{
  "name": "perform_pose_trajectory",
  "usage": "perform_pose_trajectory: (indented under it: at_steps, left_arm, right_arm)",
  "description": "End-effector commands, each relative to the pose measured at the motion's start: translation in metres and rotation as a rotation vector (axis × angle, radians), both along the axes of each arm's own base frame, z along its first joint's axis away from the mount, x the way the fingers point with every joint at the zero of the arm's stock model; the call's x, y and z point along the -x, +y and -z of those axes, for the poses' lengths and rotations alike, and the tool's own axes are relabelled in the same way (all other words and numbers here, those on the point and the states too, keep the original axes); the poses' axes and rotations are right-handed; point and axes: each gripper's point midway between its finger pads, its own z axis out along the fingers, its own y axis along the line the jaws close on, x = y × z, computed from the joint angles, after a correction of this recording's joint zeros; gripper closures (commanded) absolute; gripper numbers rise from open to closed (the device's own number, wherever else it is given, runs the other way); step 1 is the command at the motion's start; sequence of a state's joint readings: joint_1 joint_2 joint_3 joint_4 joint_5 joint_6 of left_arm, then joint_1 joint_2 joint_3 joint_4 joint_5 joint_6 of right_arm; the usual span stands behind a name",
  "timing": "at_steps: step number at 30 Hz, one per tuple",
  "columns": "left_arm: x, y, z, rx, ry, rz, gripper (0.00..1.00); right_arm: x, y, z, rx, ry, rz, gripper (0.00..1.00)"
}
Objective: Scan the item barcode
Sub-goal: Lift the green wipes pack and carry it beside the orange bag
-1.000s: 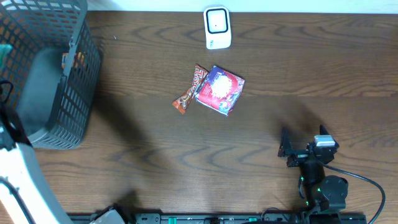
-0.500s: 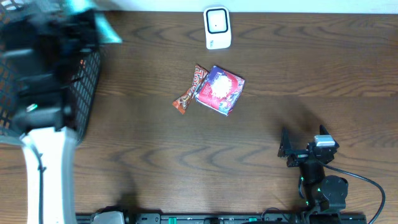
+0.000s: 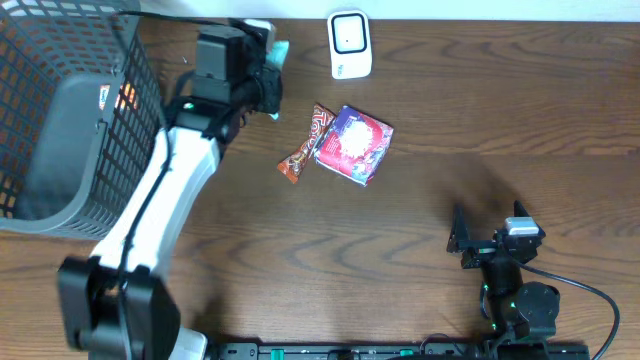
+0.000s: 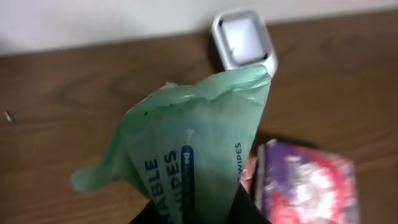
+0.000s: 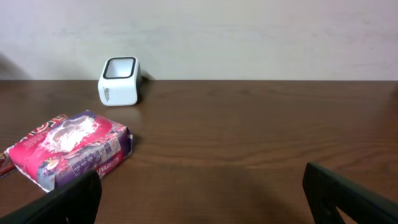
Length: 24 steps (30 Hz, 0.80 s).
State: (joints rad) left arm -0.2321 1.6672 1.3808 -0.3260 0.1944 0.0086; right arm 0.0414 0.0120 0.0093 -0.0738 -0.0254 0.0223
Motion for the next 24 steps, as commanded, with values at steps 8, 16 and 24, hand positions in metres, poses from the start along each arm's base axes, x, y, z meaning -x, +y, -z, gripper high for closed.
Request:
perform_pose_trajectory:
  at_steps: [8, 16, 24]
  left_arm:
    - [-0.014, 0.003, 0.104, -0.120, 0.195, -0.001, 0.92]
    - [-0.006, 0.004, 0.162, -0.146, 0.325, 0.001, 0.92]
    - [0.009, -0.007, 0.173, -0.146, 0.387, 0.018, 0.78]
  right_arm:
    - [0.000, -0.001, 0.001, -0.014, 0.001, 0.009, 0.01]
    - [0.000, -0.002, 0.001, -0.013, 0.000, 0.010, 0.01]
    - [0.000, -0.001, 0.001, -0.013, 0.001, 0.009, 0.01]
